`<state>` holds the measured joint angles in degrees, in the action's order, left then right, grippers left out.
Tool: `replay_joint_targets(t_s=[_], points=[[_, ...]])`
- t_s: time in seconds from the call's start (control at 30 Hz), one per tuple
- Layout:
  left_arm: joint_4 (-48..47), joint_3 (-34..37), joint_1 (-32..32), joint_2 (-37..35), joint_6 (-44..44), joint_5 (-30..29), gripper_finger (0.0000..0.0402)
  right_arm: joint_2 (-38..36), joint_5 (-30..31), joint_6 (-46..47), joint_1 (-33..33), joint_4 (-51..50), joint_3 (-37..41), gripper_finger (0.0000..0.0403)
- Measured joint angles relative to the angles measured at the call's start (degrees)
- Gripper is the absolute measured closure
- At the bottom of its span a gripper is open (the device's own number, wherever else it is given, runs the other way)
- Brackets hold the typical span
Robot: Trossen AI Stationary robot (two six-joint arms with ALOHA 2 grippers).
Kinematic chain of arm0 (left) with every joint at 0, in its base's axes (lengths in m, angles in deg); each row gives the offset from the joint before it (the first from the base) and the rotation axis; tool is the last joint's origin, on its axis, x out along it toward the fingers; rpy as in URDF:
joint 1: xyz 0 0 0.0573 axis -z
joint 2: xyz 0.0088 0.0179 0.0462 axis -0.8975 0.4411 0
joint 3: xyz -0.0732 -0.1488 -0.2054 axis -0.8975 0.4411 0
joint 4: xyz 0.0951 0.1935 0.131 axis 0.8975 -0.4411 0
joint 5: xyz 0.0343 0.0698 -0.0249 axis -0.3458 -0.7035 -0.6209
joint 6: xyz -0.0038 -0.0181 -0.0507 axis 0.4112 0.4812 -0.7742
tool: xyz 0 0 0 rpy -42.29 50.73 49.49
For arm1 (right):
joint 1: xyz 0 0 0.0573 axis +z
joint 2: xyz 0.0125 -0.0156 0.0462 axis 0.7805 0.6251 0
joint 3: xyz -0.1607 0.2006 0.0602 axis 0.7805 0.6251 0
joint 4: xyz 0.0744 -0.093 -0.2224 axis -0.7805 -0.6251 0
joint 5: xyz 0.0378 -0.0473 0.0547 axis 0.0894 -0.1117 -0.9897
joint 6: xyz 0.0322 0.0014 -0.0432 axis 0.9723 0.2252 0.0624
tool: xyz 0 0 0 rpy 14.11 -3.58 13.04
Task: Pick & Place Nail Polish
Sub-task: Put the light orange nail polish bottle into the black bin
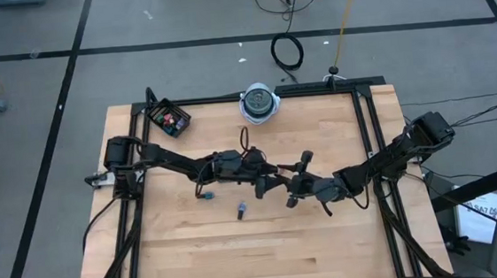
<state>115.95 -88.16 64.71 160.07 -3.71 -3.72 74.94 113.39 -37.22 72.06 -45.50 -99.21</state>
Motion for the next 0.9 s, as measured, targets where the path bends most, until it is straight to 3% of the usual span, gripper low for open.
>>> replay_joint_targets(t_s=[0.37, 0.47, 0.9], points=[[-0.81, -0.50, -1.16, -0.09, 0.02, -0.89, 0.0125, -0.02, -0.06, -0.07, 0.00, -0.03, 0.00, 0.0293], [-1.03, -0.50, -1.25, -0.09, 0.03, -0.89, 0.0141, -0.02, -0.08, -0.04, 0.00, -0.01, 0.00, 0.0293], [-1.88, -0.50, -2.16, -0.09, -0.83, -0.91, 0.0347, -0.02, -0.96, -0.67, -0.04, -0.87, -0.42, 0.0293]])
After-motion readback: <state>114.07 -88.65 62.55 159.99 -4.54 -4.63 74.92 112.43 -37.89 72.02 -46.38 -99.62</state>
